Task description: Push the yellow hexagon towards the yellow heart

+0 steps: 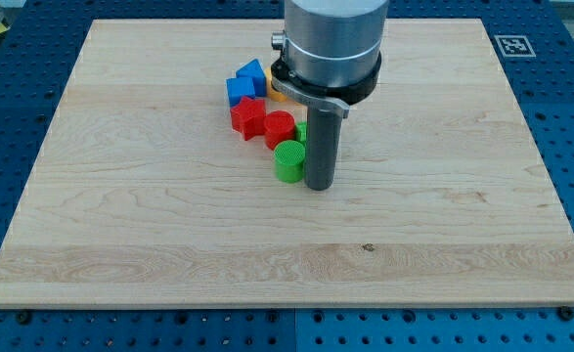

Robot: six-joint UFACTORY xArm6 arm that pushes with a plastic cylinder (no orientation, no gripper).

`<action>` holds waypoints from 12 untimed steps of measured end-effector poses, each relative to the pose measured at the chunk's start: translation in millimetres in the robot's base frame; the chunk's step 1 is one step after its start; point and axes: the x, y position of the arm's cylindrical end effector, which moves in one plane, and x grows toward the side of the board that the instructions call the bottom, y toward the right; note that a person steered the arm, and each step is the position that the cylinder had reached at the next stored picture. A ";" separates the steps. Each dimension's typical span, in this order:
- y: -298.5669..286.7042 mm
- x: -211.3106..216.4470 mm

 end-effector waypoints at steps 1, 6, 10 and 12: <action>56.1 2.5; 82.6 -98.4; 9.3 -175.8; 55.5 -166.4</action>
